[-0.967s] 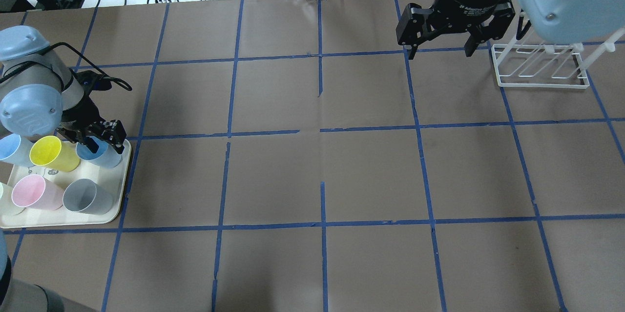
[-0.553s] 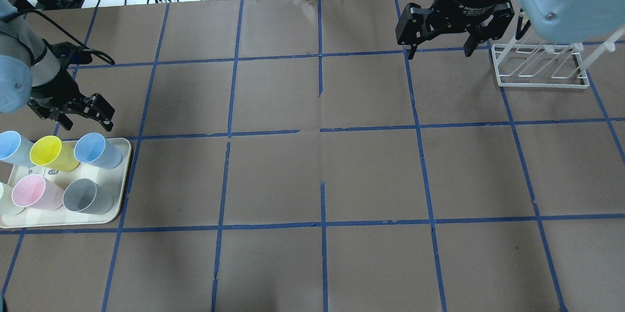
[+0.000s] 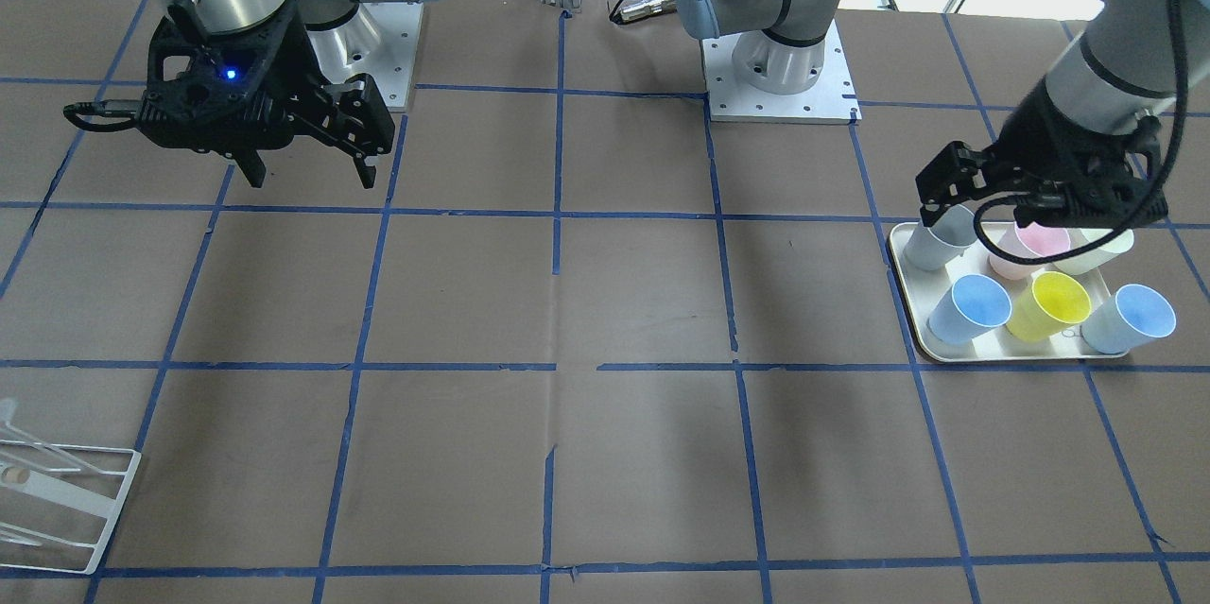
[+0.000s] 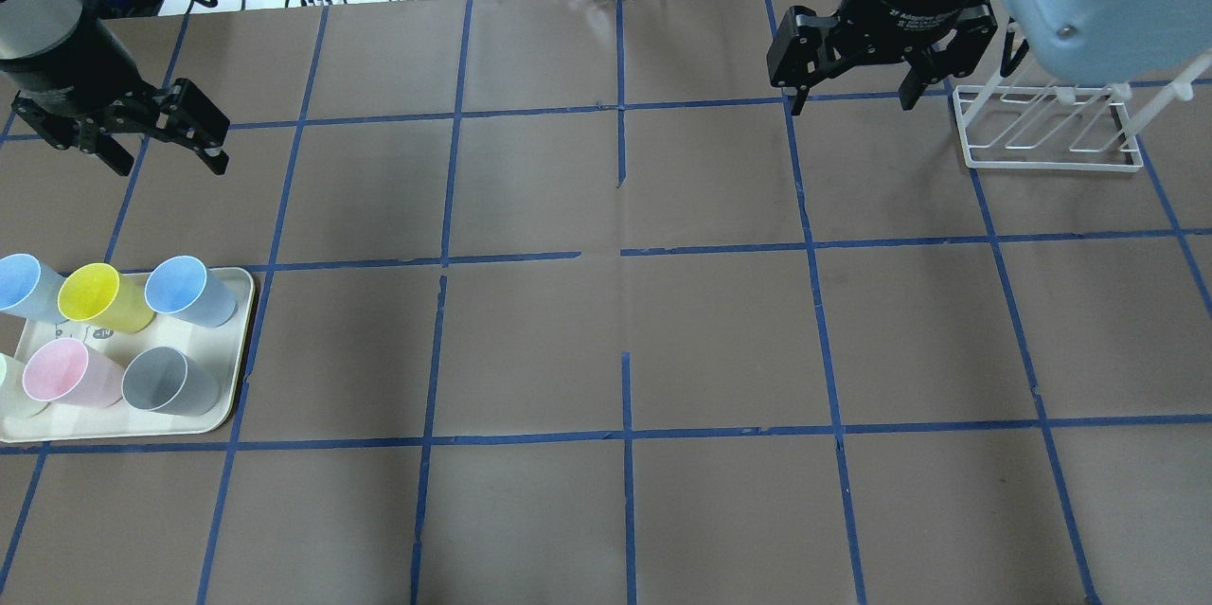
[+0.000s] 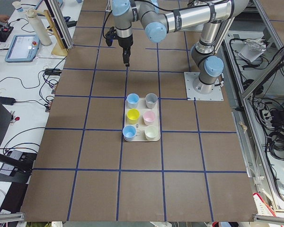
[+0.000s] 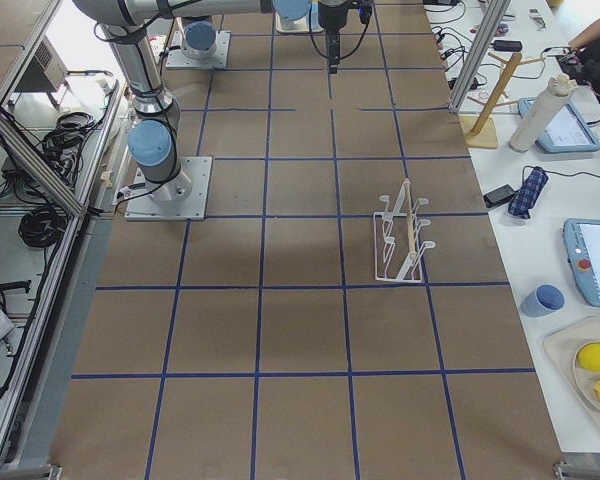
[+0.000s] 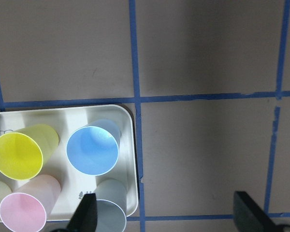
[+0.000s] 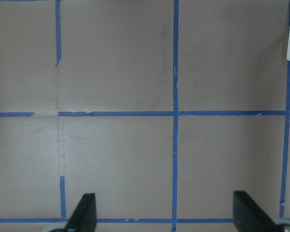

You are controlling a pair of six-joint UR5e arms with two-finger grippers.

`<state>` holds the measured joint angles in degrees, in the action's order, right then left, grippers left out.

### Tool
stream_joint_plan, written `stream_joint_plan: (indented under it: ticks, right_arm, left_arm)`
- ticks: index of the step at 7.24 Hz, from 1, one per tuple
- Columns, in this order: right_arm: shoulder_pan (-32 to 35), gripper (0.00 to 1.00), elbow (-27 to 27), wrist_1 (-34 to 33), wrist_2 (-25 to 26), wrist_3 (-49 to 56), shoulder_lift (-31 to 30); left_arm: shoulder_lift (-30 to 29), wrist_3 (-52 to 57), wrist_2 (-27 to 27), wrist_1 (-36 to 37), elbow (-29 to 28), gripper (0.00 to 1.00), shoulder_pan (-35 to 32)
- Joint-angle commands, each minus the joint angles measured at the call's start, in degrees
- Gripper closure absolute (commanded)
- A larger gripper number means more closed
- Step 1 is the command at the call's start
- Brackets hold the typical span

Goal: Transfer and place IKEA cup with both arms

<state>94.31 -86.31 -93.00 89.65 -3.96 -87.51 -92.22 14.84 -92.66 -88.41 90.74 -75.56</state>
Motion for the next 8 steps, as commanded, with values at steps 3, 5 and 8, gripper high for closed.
stream_joint_plan:
  ticks: [3, 5, 8]
  right_arm:
    - [0.0, 0.0, 0.0, -0.1, 0.0, 0.0, 0.1]
    - [0.0, 0.0, 0.0, 0.0, 0.0, 0.0, 0.1]
    - [-0.1, 0.0, 0.0, 0.0, 0.1, 0.1, 0.1]
  left_arm:
    - [8.8, -9.9, -0.1, -1.7, 5.9, 0.0, -13.8]
    - [11.0, -9.0, -0.3, -1.9, 6.9, 0.0, -13.6]
    - [10.9, -7.9, 0.2, -2.2, 6.1, 0.0, -12.6]
